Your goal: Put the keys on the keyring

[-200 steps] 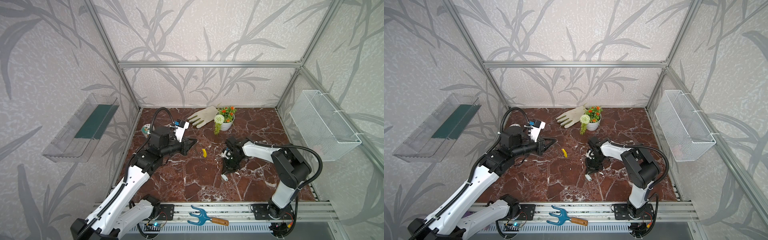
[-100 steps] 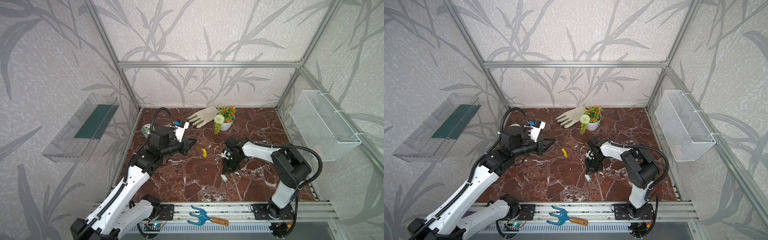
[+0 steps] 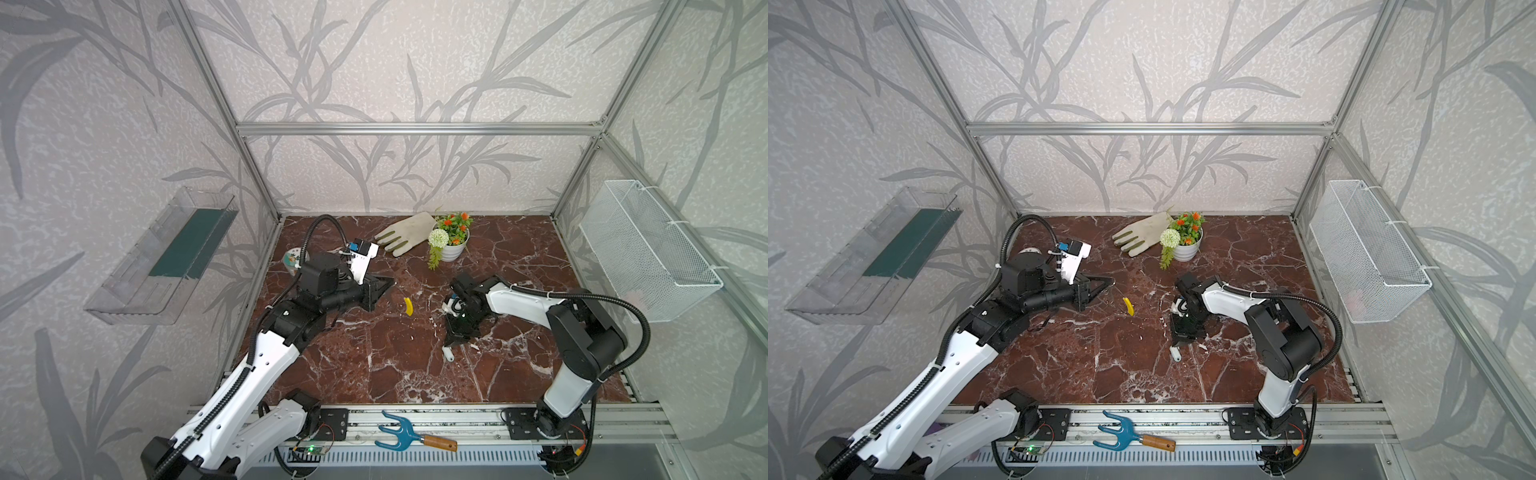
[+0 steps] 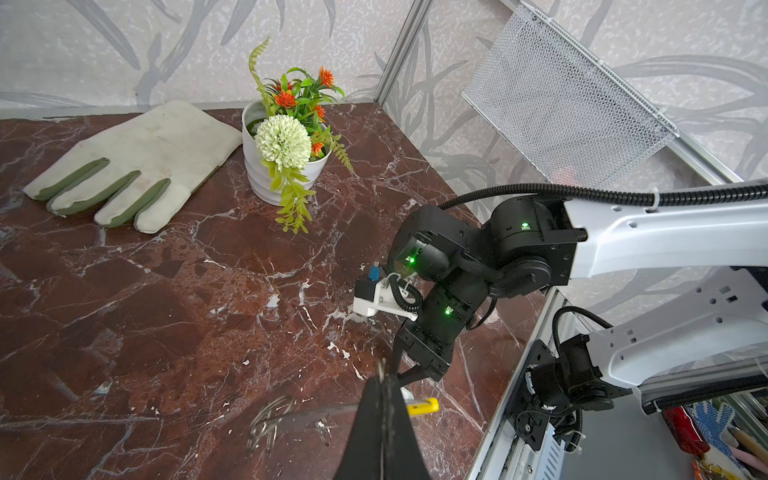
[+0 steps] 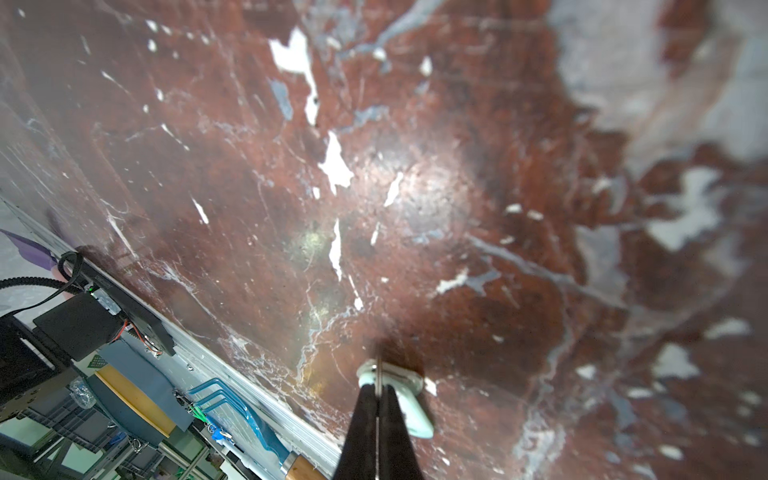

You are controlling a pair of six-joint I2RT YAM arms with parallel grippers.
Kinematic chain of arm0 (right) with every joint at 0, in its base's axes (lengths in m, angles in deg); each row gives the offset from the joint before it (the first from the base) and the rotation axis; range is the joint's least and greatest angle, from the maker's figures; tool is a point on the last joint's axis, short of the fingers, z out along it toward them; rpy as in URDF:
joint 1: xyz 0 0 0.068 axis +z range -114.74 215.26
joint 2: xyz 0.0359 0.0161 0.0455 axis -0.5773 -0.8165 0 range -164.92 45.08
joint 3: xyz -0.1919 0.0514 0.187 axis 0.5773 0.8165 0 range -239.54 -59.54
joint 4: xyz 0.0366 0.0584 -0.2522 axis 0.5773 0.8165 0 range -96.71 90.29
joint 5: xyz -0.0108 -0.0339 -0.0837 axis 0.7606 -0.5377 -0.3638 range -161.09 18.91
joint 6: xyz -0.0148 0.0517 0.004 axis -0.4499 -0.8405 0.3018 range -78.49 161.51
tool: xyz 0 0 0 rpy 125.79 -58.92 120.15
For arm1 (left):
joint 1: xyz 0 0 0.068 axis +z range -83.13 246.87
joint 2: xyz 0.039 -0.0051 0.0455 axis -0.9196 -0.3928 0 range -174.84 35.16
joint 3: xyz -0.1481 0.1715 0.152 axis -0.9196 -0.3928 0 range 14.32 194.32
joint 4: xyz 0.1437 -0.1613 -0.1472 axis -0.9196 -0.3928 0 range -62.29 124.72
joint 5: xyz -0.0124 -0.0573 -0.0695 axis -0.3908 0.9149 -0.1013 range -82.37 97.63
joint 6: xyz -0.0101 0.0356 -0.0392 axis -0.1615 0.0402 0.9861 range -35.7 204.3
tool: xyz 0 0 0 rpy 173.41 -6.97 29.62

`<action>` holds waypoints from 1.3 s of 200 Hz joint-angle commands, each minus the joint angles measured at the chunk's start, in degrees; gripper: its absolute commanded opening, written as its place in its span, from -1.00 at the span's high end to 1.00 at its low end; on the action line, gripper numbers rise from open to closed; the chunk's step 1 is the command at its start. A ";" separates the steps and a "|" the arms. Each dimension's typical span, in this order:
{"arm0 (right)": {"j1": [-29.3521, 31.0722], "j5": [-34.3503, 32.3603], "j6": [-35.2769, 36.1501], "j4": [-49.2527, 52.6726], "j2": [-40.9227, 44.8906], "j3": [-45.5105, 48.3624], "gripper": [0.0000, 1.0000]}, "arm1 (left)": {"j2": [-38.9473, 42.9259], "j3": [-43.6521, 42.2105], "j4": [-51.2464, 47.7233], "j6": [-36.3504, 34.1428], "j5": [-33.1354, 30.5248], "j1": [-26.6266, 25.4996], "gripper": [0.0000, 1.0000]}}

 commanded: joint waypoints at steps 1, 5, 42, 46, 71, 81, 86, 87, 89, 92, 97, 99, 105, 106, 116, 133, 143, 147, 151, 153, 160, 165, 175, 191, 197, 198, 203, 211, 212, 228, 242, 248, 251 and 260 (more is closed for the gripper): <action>0.09 -0.56 0.53 -0.47 4.40 1.15 1.00 | -0.14 0.08 2.26 -0.76 0.83 -0.02 1.00; 0.05 -0.64 0.48 -0.59 4.78 1.22 1.00 | -0.27 0.08 2.27 -0.75 0.91 -0.04 1.00; 0.04 -0.19 0.85 -1.73 7.38 2.21 1.00 | -0.63 0.60 2.63 -0.40 1.35 -0.08 1.00; 0.10 -0.16 1.00 -2.30 8.10 2.40 1.00 | -0.62 0.61 2.62 -0.36 1.34 -0.14 1.00; 0.04 -0.61 2.03 -6.09 13.80 3.55 1.00 | -1.05 1.60 2.09 -0.14 2.06 -0.08 1.00; 0.12 -0.78 2.55 -7.28 15.83 3.47 1.00 | -1.91 2.65 0.92 -0.40 2.49 -0.13 1.00; 0.10 -0.79 2.99 -7.67 16.75 3.24 1.00 | -2.26 3.07 0.48 -0.43 2.68 -0.12 1.00; 0.11 -0.79 3.12 -7.73 16.93 3.16 1.00 | -2.37 3.16 0.45 -0.46 2.69 -0.09 1.00; 0.05 -0.84 3.28 -7.82 17.28 3.05 1.00 | -2.45 3.27 0.38 -0.46 2.77 -0.09 1.00; 0.09 -0.87 3.66 -8.07 17.81 2.86 1.00 | -2.69 3.42 0.39 -0.56 2.81 -0.12 1.00; 0.04 -0.88 4.21 -8.51 18.84 2.61 1.00 | -2.82 3.57 0.40 -0.56 2.93 -0.10 1.00; 0.06 -0.88 4.43 -8.72 19.21 2.52 1.00 | -2.85 3.59 0.45 -0.56 2.91 -0.14 1.00; 0.12 -1.07 5.09 -9.69 20.55 2.46 1.00 | -2.89 3.60 0.85 -0.57 2.96 -0.14 1.00; 0.08 -1.15 5.14 -9.84 20.76 2.46 1.00 | -2.90 3.60 0.89 -0.62 3.01 -0.14 1.00; 0.05 -1.58 6.01 -12.16 23.26 2.84 1.00 | -2.84 3.67 1.41 -0.73 2.94 -0.08 1.00; 0.04 -1.61 7.88 -17.12 27.56 4.05 1.00 | -2.85 4.51 1.34 -1.68 2.79 -0.14 1.00; 0.13 -2.23 8.67 -20.72 29.88 5.20 1.00 | -3.03 5.27 0.92 -2.17 2.46 -0.13 1.00; 0.15 -2.43 8.92 -22.58 30.67 5.81 1.00 | -3.12 5.62 0.74 -2.40 2.42 -0.15 1.00; 0.12 -2.45 8.91 -24.26 31.71 6.27 1.00 | -3.17 5.93 0.54 -2.53 2.44 -0.14 1.00; 0.17 -2.50 9.12 -25.01 32.16 6.60 1.00 | -3.24 6.13 0.44 -2.58 2.44 -0.14 1.00; 0.24 -2.68 10.16 -27.49 33.73 7.44 1.00 | -3.42 6.59 0.17 -2.84 2.46 -0.10 1.00; 0.25 -2.97 10.79 -29.33 34.85 8.02 1.00 | -3.53 6.90 0.03 -2.95 2.49 -0.14 1.00; 0.54 -3.53 12.22 -33.15 36.96 9.21 1.00 | -3.71 7.40 -0.08 -3.06 2.69 -0.14 1.00; 1.00 -5.07 14.04 -38.34 39.64 10.64 1.00 | -4.04 8.07 -0.20 -3.13 2.79 -0.14 1.00; 1.18 -5.71 14.57 -39.92 40.22 10.87 1.00 | -4.14 8.29 -0.20 -3.13 2.85 -0.15 1.00; 1.22 -5.80 14.62 -40.21 40.31 10.88 1.00 | -4.14 8.32 -0.20 -3.13 2.82 -0.10 1.00; 1.33 -6.17 14.99 -41.27 40.54 10.83 1.00 | -4.16 8.42 -0.08 -3.01 2.84 -0.14 1.00; 1.43 -6.74 15.35 -42.18 40.62 10.44 1.00 | -4.23 8.65 0.01 -2.94 2.99 -0.13 1.00; 1.48 -6.75 15.41 -42.26 40.60 10.36 1.00 | -4.23 8.72 -0.01 -2.95 3.07 -0.10 1.00; 1.68 -5.59 16.68 -43.28 39.74 8.72 1.00 | -4.23 8.96 0.17 -2.87 3.48 -0.15 1.00; 1.79 -4.84 17.65 -46.03 39.19 8.57 1.00 | -4.25 9.13 0.07 -2.66 3.70 -0.13 1.00; 1.93 -5.03 17.58 -47.89 39.06 8.90 1.00 | -4.30 9.22 0.00 -2.56 3.88 -0.21 1.00; 1.98 -5.28 17.13 -48.57 38.91 8.95 1.00 | -4.39 9.30 -0.03 -2.59 3.91 -0.19 1.00; 1.97 -5.45 16.36 -49.66 38.29 8.47 1.00 | -4.44 9.40 -0.25 -2.76 4.15 -0.24 1.00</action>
